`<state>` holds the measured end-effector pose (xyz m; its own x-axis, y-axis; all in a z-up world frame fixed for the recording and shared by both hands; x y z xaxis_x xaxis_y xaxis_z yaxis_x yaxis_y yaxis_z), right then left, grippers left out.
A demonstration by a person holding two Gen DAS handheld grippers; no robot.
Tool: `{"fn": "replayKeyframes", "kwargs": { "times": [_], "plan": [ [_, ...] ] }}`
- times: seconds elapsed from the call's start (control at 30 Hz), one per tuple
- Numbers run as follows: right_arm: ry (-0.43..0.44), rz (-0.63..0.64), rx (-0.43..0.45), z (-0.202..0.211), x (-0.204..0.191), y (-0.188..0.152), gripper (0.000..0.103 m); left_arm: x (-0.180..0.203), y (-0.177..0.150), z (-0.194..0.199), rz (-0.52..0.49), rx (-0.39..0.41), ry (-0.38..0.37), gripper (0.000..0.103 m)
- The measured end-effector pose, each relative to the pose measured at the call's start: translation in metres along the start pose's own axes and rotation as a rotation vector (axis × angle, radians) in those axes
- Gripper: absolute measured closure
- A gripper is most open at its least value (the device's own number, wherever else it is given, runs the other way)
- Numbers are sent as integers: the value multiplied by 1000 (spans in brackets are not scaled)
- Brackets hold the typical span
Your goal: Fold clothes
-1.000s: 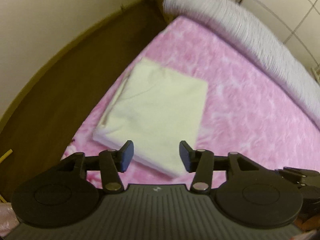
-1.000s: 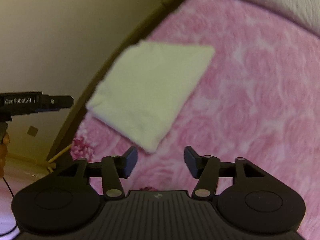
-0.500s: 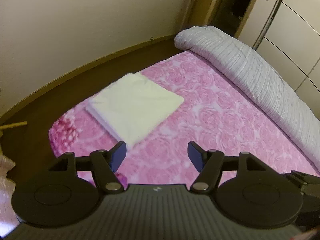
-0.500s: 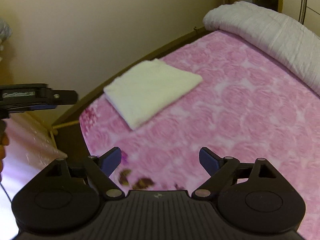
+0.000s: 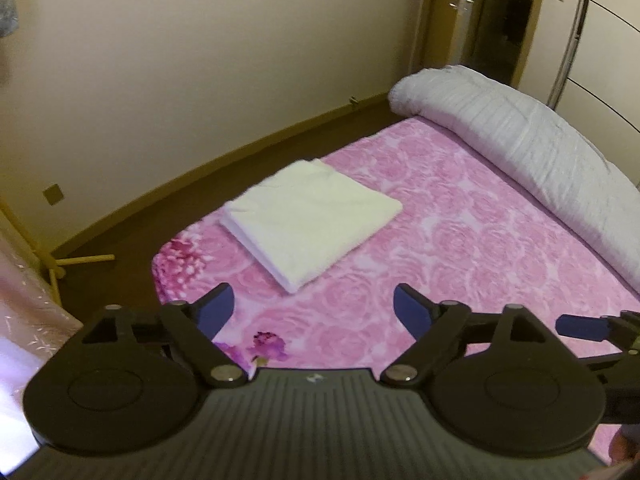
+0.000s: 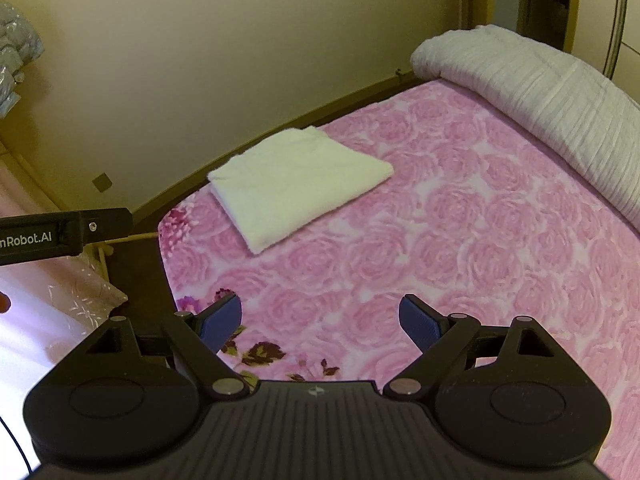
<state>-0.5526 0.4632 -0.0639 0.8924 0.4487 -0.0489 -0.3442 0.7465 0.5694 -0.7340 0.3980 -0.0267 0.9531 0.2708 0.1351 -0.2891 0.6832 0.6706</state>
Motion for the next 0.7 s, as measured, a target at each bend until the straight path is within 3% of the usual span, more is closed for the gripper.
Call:
{"fn": "replayKeyframes", "kwargs": {
  "times": [0.5,0.7],
  "plan": [
    [15,-8,15,-2,22,14,14,18,-5,-6,2,1,99,4],
    [-81,-21,35,-4,21,21,14,11,-17,-12,62,-5,98,3]
  ]
}}
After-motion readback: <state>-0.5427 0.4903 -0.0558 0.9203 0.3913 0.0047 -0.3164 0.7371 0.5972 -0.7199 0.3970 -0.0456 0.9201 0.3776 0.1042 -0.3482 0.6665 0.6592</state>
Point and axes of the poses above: each gripper's, at about its wrist camera, not at the fingertips, and z roughly against the way its jaws point, x to its right, y to its top, the point moved 3 cm from there along -z, roughly the way its jaws point, and after that the axes turned 9 degrees about -y, right-handed, at the moved point
